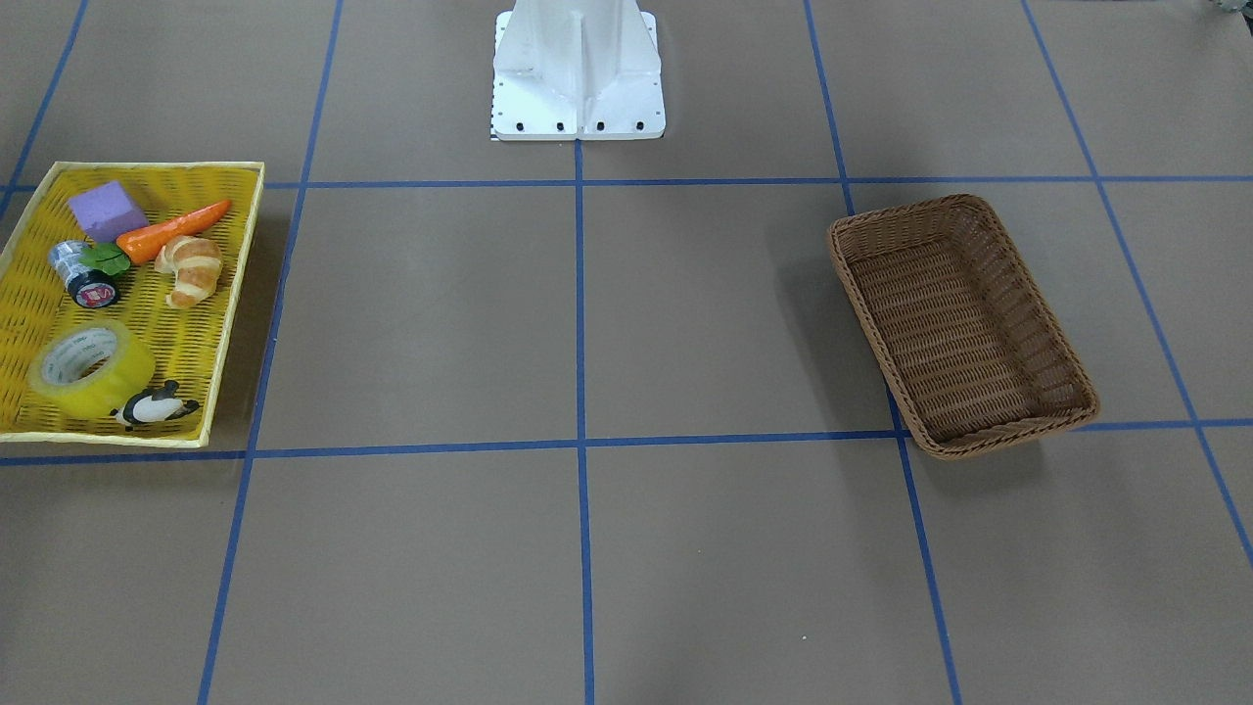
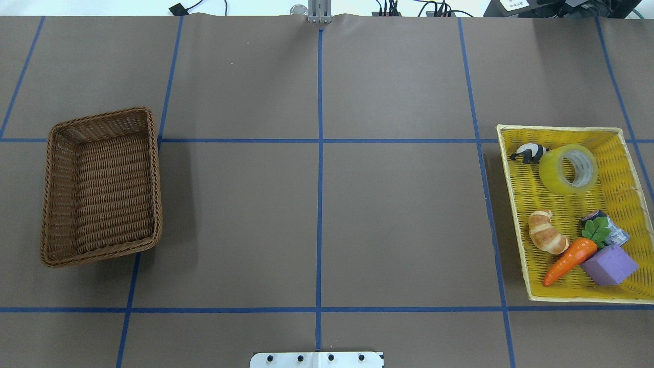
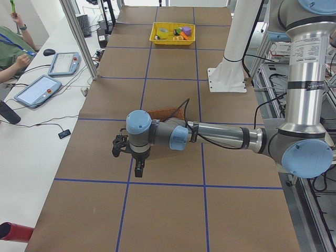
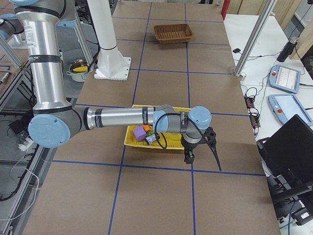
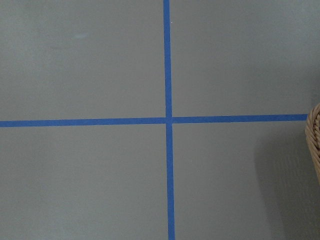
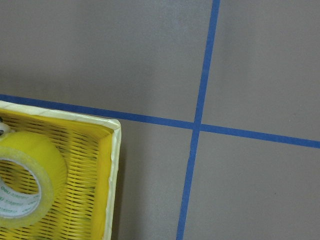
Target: Move tape to another basket
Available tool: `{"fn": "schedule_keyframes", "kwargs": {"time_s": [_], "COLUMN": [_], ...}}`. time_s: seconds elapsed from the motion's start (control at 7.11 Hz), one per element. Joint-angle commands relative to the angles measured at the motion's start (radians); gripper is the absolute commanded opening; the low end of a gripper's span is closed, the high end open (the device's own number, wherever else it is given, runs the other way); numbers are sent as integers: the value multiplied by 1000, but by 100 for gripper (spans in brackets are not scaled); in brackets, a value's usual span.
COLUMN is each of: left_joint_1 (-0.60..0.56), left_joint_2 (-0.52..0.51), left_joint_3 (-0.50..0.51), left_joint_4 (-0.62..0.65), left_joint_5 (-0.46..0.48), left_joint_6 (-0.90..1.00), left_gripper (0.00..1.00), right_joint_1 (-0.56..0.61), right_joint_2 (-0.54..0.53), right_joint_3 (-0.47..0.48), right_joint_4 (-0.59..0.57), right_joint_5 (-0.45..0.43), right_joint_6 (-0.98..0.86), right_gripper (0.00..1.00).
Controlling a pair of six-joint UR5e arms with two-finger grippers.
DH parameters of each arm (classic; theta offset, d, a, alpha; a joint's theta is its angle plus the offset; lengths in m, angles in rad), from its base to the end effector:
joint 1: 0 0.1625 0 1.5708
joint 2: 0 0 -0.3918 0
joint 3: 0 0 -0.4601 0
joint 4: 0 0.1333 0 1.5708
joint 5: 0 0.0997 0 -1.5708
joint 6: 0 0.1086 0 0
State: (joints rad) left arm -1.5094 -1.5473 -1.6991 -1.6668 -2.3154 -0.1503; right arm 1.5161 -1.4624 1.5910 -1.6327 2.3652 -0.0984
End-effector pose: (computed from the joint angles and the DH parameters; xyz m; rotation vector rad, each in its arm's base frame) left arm -0.0251 -0.5646 0.5644 0.1119 0.7579 -0.0097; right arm 0.0228 -0.6054 0.5623 0.0806 -0.7935 -0.1714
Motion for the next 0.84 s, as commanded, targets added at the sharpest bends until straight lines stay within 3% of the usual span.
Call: {"fn": "schedule_keyframes", "kwargs": {"time_s": [0.0,0.14,0.42,0.7], "left_joint_1": [2,3,3,3], "left_joint_2": [1,1,4,4], "left_joint_3": [-36,-36,-39,-36], "left_joint_4": [-4,-5,-22,-22], "left_joint_5": [-2,-2,-2,-2], "left_joint_6": [2,3,2,2], "left_gripper": [99,99,99,99], "right_joint_1": [-39,-116,-197,-209], "right_joint_2": [28,31,25,-4], "right_joint_3": [15,9,-11,-12], "right_joint_4": [145,286,459,464], "right_joint_5": [21,14,-30,-21], "right_joint_6": [186,313,350,192], "right_gripper": [100,100,100,100]}}
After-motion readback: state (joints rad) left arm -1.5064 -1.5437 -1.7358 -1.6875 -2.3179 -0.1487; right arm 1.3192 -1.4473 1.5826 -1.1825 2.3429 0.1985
